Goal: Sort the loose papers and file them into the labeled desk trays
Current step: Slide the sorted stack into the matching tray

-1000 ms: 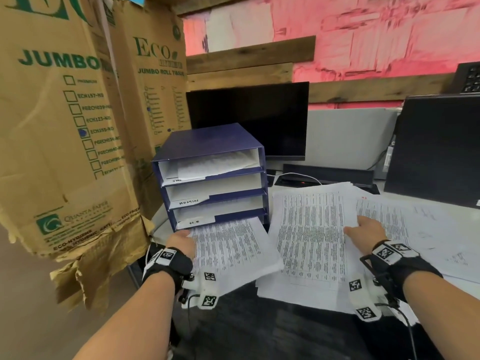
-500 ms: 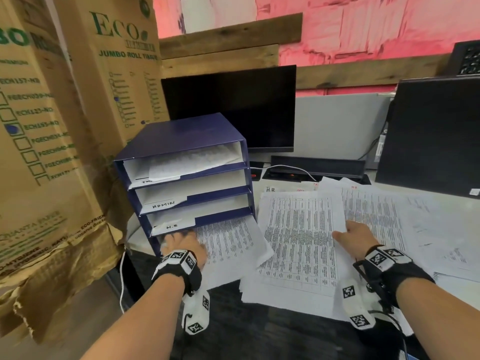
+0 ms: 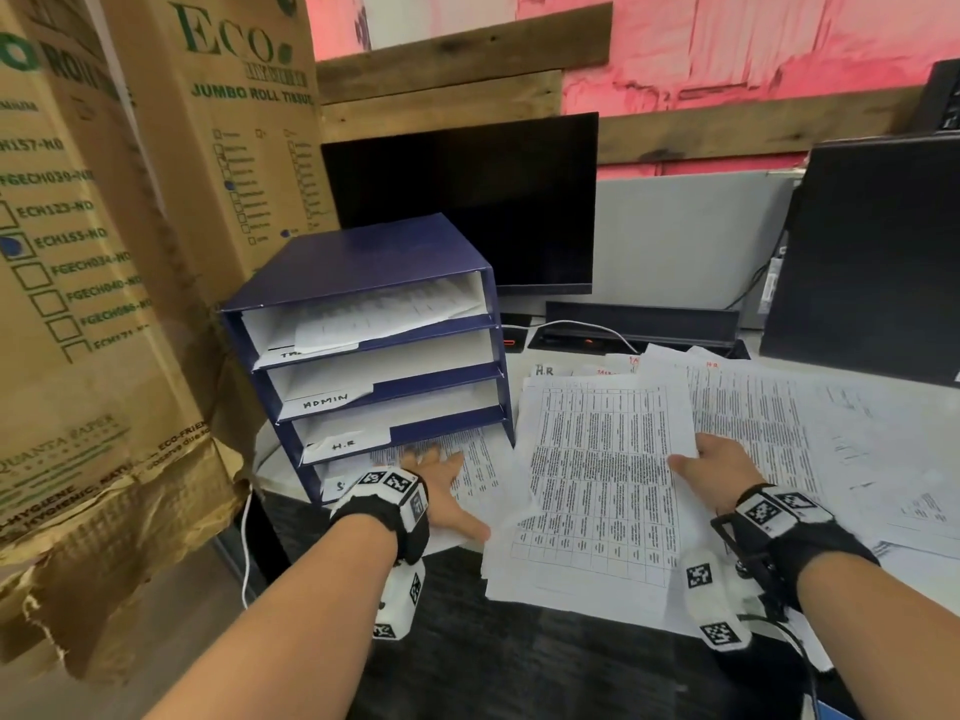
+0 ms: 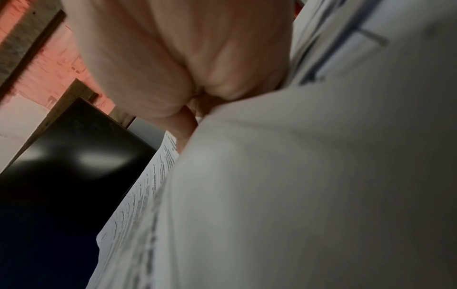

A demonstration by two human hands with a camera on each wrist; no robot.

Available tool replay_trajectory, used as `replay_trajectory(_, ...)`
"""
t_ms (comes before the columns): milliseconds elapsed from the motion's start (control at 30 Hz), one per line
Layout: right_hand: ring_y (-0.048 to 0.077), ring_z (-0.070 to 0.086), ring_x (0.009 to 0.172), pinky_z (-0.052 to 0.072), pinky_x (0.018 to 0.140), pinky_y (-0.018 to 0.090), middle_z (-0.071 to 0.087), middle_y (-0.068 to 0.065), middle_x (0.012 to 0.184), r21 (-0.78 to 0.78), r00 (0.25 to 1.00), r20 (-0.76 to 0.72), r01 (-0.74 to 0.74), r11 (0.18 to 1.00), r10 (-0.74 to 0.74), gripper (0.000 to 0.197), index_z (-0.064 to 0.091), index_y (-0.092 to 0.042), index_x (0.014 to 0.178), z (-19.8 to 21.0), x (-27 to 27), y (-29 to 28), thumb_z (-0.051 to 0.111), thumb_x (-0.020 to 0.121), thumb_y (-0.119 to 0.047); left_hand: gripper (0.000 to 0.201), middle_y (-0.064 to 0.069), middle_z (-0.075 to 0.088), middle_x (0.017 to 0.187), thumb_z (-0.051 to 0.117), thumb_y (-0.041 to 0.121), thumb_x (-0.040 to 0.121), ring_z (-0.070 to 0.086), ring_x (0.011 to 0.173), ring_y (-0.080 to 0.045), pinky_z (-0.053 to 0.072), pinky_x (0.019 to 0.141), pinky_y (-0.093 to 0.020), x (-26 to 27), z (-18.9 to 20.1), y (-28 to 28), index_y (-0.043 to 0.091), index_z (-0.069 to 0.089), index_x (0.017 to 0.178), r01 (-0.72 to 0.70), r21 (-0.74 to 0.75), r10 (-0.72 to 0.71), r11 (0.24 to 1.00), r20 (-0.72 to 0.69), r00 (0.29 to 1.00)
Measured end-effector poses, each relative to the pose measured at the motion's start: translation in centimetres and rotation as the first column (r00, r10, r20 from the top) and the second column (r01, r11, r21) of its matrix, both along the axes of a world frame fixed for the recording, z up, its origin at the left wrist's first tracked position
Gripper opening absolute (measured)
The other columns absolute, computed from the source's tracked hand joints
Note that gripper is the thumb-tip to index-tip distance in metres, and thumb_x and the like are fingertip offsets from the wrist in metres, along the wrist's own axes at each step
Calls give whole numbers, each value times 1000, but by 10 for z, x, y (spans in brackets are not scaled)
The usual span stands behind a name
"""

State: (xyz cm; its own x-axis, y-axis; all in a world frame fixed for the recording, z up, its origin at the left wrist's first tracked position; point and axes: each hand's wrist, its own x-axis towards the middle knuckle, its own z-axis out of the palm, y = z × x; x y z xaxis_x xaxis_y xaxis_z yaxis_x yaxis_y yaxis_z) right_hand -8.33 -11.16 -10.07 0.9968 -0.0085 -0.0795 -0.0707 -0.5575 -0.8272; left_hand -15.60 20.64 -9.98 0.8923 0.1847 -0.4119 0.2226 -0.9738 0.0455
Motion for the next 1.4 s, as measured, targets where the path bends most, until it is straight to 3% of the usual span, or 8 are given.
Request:
replay_trajectory(100,31,56,111,40,86,30,61,15,125,-6,1000,-6,1,1000,-1,27,61,0,119,0,0,1,53,94,-8,95,-1,12,159,61,51,75,16,144,-34,14,114,-60,-8,13,7,36,6,151,0,91,-10,996,106,994)
replay_trajectory(267,31,56,112,38,84,28,60,16,126,-7,1000,-7,8,1000,-8,28,60,0,120,1,-1,1,53,94,-8,112,0,-9,160,73,55,71,-7,146,-36,4,113,-61,-16,7,13,35,-3,151,73,35,-71,997,-51,996)
replay_trajectory(433,31,56,113,37,84,27,60,15,127,-8,1000,7,-1,1000,1,29,59,0,121,2,-5,1,53,94,-8,95,1,9,160,76,29,75,13,145,-36,13,108,-68,-17,2,18,31,17,149,57,161,-72,985,83,994)
replay_trajectory(667,29,57,105,39,82,27,61,14,124,-17,1000,7,-15,1000,15,28,59,-1,120,1,-4,-2,54,94,-11,97,2,23,157,80,25,73,25,143,-20,21,115,-30,-9,9,31,21,22,151,36,-3,-36,999,97,995)
replay_trajectory(933,20,52,90,37,75,25,63,12,119,-19,999,-2,-34,999,34,27,60,-3,118,-1,1,-5,54,94,-13,62,-3,33,153,55,23,93,38,136,-23,33,112,-32,-2,13,33,20,28,149,-58,19,55,998,137,989)
replay_trajectory(1133,21,53,88,38,72,25,63,12,118,-26,999,13,-38,999,38,27,60,-2,117,-3,1,-6,54,93,-13,39,-9,59,123,46,26,95,56,111,-30,47,91,-39,-2,3,17,19,43,133,-197,187,147,962,253,956)
replay_trajectory(1233,19,53,90,38,75,24,63,11,120,-35,999,22,-43,998,44,28,60,-4,119,-3,1,-6,55,93,-14,30,-12,61,114,45,19,97,60,101,-28,49,79,-34,2,2,12,9,49,125,-238,91,205,967,274,940)
replay_trajectory(1400,16,53,90,39,80,25,63,10,121,32,998,48,-38,999,37,31,61,-6,122,0,-5,-7,58,92,-14,38,-14,60,120,41,33,100,58,108,-29,46,85,-32,0,17,-4,5,53,123,-225,-102,245,969,278,929)
